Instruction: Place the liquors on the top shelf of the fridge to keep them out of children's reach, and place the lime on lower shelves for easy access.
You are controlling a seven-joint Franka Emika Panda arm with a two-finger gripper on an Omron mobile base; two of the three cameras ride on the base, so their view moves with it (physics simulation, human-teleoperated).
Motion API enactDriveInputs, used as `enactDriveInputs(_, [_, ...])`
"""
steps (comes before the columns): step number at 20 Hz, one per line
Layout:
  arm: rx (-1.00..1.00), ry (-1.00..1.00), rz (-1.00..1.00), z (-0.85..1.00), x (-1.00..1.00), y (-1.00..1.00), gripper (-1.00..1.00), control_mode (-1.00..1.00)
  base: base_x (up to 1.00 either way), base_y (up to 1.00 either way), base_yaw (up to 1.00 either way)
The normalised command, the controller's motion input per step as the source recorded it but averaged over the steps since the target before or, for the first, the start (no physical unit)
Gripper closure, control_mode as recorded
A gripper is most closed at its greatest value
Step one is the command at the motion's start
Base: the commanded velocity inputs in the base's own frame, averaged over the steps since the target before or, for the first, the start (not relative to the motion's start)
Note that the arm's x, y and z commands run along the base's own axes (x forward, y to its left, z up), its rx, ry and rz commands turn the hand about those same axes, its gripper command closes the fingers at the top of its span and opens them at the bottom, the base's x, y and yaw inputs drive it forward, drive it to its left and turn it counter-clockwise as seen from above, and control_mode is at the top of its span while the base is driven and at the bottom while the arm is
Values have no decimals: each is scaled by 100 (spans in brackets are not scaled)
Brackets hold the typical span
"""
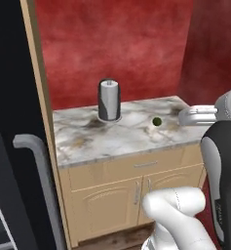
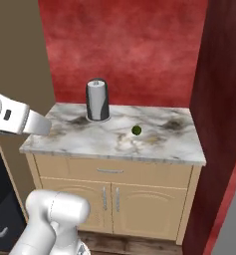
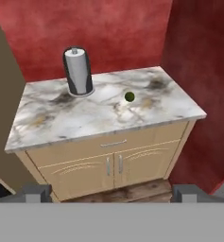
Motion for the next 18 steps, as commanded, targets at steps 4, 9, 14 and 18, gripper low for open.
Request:
enactDriveInputs(4, [0,0,0,0,0,0,-100,100,84,-24,0])
enactDriveInputs(9, [0,0,0,0,0,0,-100,100,75,-32,0])
enactDriveInputs(14, [0,0,0,0,0,0,-100,100,62,-38,0])
enactDriveInputs(18, [0,0,0,0,0,0,-100,100,40,-42,0])
